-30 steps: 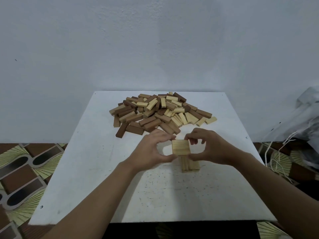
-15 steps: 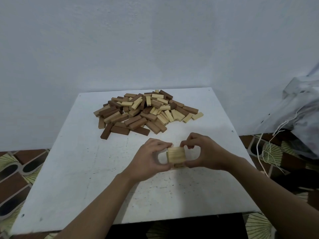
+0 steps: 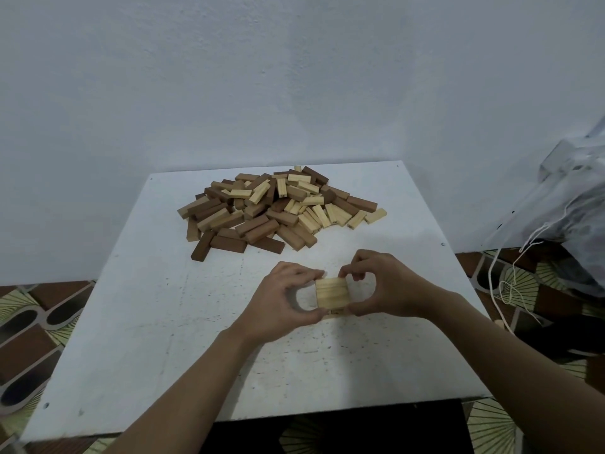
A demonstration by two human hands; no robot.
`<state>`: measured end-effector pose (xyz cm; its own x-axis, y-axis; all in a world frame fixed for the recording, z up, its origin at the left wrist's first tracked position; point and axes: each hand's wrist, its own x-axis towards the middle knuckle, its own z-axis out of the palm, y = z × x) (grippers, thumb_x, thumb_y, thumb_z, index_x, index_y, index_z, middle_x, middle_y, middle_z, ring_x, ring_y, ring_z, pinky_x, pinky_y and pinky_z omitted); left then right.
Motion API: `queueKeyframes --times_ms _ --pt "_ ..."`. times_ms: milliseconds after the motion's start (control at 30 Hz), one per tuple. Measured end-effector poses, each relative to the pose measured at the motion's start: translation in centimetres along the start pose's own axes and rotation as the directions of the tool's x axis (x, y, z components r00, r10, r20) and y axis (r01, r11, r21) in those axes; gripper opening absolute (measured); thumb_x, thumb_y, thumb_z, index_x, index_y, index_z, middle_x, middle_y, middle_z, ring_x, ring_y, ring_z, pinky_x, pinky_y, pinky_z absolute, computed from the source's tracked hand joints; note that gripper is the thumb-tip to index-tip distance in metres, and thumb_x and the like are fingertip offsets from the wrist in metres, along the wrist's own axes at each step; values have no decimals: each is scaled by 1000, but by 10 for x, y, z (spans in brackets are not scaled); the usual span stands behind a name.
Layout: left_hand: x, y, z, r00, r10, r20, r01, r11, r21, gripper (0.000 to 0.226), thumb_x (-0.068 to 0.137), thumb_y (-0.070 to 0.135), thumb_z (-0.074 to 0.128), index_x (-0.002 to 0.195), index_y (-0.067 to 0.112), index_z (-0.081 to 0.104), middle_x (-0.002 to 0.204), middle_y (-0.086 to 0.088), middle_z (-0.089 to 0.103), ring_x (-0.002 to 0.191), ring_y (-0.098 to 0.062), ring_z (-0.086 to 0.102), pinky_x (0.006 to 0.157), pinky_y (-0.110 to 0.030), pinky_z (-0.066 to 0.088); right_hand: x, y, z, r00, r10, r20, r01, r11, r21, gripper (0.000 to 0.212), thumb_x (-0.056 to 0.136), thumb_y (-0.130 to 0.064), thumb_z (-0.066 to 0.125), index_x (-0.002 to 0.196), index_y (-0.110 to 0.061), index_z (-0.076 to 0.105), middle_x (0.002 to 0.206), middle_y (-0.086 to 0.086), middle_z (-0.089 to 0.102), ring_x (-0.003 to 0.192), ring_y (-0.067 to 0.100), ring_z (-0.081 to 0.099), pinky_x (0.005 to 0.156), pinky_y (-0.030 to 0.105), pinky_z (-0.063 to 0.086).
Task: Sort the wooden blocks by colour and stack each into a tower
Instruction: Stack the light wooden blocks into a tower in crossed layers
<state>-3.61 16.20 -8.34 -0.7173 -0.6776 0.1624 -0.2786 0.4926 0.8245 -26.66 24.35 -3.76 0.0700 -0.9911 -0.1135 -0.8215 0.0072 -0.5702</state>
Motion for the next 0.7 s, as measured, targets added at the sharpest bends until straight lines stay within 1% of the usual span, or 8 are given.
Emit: queueKeyframes --times_ms 100,200,333,467,600,700 --pt "0 -2 1 1000 -8 4 8 1000 -6 68 70 47 83 132 24 68 115 21 65 123 -17 51 101 -40 49 0 1 2 1000 8 -5 -8 1000 8 52 69 -46 88 114 -29 69 98 -12 57 92 12 52 78 31 53" --pt "-1 -4 2 1000 -16 1 16 1000 -27 68 70 45 84 133 24 68 116 21 65 123 -17 52 101 -45 50 0 2 3 1000 11 -8 -11 1000 15 52 70 -44 88 115 -27 69 97 -12 57 91 12 52 76 28 51" --pt "-1 -7 3 1000 -24 -12 23 997 -69 67 70 43 87 133 27 68 119 16 66 124 -22 53 102 -50 50 -2 3 2 1000 15 -16 -14 999 30 51 69 -46 88 114 -30 69 97 -13 57 92 12 52 78 30 53" --pt "-2 -6 2 1000 -20 0 20 998 -67 69 70 44 89 133 30 67 121 17 65 125 -22 53 103 -50 50 -4 3 1 999 6 -32 -4 999 41 55 68 -47 88 117 -29 69 95 -14 57 91 11 52 78 33 53" --pt "-2 -7 2 1000 -22 11 23 996 -82 69 70 43 89 134 30 66 124 17 64 126 -22 54 102 -51 51 -6 3 0 999 -4 -52 7 999 54 59 68 -47 88 121 -29 69 93 -15 57 88 10 52 77 30 51" --pt "-2 -6 3 1000 -18 9 19 996 -82 69 70 45 89 134 33 66 124 17 64 125 -22 55 103 -51 50 -7 4 1 998 4 -68 1 998 62 63 67 -48 88 124 -30 67 93 -17 57 88 10 53 76 30 52"
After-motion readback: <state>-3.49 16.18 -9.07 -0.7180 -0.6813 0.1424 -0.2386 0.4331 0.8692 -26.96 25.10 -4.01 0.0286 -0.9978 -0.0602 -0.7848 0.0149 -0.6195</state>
